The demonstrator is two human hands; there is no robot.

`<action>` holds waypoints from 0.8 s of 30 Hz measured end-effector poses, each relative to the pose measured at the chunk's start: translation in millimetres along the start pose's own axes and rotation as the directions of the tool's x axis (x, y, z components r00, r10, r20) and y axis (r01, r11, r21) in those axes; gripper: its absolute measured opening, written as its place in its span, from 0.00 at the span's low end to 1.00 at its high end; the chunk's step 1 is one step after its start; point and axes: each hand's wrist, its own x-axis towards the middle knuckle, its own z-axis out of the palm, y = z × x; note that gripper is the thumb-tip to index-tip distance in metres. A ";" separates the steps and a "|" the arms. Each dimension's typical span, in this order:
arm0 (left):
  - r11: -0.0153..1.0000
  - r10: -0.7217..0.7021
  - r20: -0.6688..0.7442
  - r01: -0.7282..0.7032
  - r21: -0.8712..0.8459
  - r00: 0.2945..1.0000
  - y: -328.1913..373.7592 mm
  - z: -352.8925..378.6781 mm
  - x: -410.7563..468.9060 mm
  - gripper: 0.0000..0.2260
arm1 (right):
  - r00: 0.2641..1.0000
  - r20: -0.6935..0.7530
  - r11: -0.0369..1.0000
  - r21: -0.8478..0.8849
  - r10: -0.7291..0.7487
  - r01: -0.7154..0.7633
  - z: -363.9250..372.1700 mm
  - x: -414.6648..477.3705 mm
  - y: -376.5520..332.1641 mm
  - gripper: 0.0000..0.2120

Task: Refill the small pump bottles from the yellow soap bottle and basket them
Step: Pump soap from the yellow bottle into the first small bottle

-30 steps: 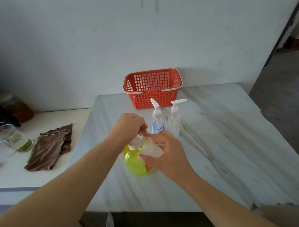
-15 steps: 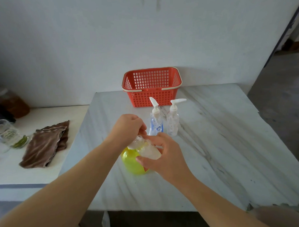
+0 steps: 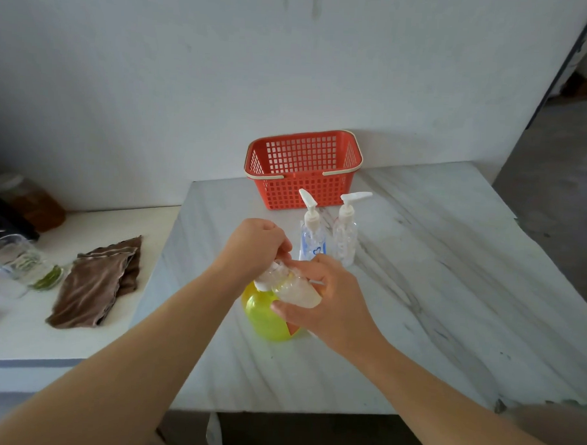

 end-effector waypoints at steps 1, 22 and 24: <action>1.000 0.004 0.001 -0.004 -0.003 1.000 -2.0 0.6 0.2 0.11 | 1.000 0.003 1.000 -0.004 -0.002 0.002 0.3 -0.6 0.5 0.21; 1.000 0.031 -0.010 -0.031 -0.007 0.999 -1.4 1.8 0.5 0.12 | 1.000 -0.023 1.000 0.011 0.007 -0.007 0.5 -0.6 2.2 0.25; 0.999 0.035 -0.006 -0.035 0.000 0.999 -3.6 2.4 0.2 0.12 | 1.000 -0.019 1.000 0.003 0.007 -0.007 1.1 -1.9 3.3 0.26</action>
